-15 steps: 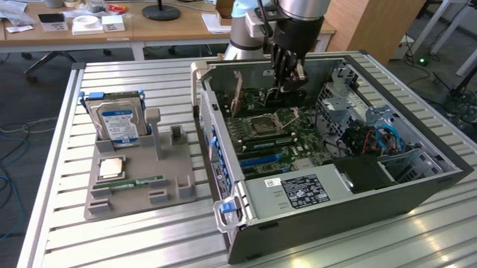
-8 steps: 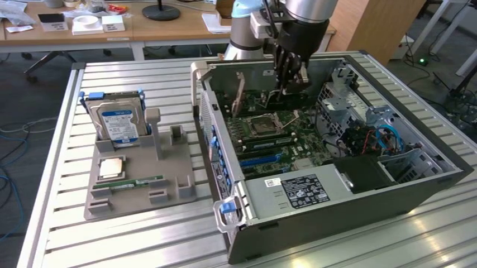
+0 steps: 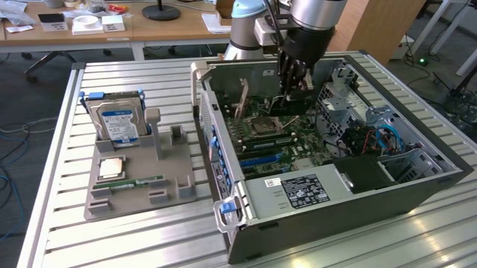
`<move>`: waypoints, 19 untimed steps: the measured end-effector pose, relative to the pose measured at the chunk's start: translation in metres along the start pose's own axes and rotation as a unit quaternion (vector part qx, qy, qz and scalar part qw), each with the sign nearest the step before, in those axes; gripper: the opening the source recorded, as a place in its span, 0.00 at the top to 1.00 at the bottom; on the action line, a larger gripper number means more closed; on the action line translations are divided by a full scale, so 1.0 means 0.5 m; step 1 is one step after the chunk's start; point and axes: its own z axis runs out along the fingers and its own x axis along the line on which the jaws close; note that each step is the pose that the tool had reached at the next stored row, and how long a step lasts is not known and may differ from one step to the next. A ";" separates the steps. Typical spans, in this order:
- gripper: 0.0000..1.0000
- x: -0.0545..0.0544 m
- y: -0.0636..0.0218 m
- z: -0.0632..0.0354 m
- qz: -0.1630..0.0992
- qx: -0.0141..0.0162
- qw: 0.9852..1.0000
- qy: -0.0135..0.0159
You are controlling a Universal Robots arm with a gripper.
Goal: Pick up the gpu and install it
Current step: 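Insert the gpu into the slot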
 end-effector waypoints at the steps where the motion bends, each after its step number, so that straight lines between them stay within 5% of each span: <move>1: 0.74 0.004 0.000 0.001 0.000 0.000 1.000 0.000; 14: 0.74 0.022 -0.001 0.015 -0.012 -0.001 1.000 0.000; 19: 0.74 0.023 -0.001 0.020 -0.025 0.002 1.000 -0.001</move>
